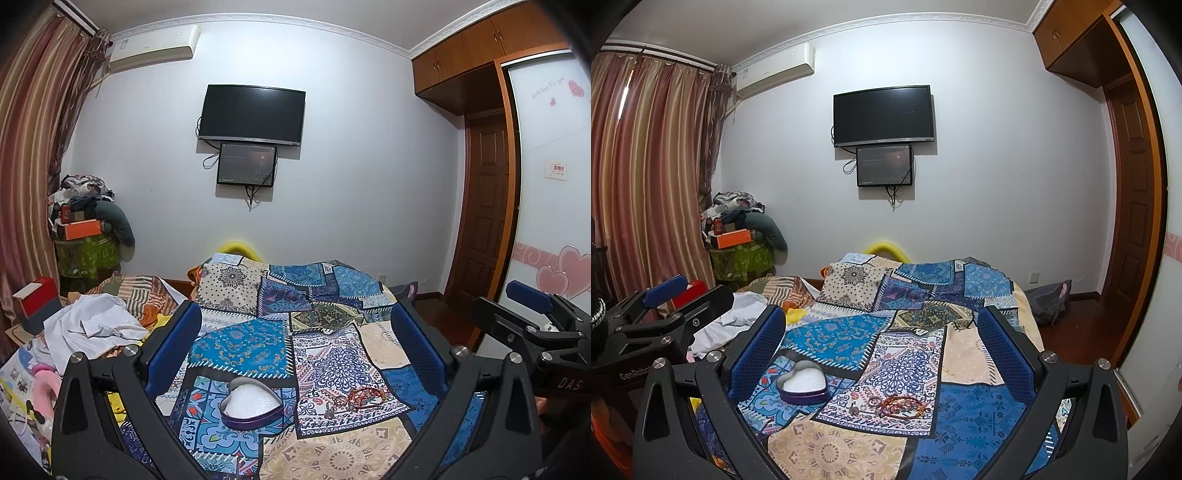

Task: Organize jewelry

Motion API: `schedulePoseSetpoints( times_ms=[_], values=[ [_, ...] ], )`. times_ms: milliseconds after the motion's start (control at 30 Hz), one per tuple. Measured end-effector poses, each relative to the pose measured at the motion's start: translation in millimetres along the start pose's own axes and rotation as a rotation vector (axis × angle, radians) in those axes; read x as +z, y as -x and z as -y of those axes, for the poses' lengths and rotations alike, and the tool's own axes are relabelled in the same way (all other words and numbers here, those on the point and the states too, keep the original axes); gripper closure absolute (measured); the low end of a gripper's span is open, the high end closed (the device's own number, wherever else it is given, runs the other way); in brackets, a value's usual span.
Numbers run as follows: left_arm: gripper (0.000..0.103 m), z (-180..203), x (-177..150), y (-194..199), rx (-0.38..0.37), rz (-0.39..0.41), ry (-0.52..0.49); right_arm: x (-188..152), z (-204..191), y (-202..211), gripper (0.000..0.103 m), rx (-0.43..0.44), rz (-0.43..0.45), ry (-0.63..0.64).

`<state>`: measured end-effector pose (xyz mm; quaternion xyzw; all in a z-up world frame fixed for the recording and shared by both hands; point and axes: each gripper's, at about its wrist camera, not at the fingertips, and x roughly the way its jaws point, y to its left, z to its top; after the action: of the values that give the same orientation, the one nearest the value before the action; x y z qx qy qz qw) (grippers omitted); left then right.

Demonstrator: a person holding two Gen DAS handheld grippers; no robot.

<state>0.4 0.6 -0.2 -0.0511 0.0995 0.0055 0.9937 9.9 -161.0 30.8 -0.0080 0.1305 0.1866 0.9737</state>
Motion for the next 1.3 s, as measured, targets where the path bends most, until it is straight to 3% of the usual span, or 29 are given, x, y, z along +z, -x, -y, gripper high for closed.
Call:
schedulePoseSetpoints(
  times_ms=[1300],
  values=[
    [0.000,-0.5,3.9,5.2,-0.001,0.003,0.000,-0.3,-3.0,2.7,0.000,-0.003,-0.005,0.002]
  ],
)
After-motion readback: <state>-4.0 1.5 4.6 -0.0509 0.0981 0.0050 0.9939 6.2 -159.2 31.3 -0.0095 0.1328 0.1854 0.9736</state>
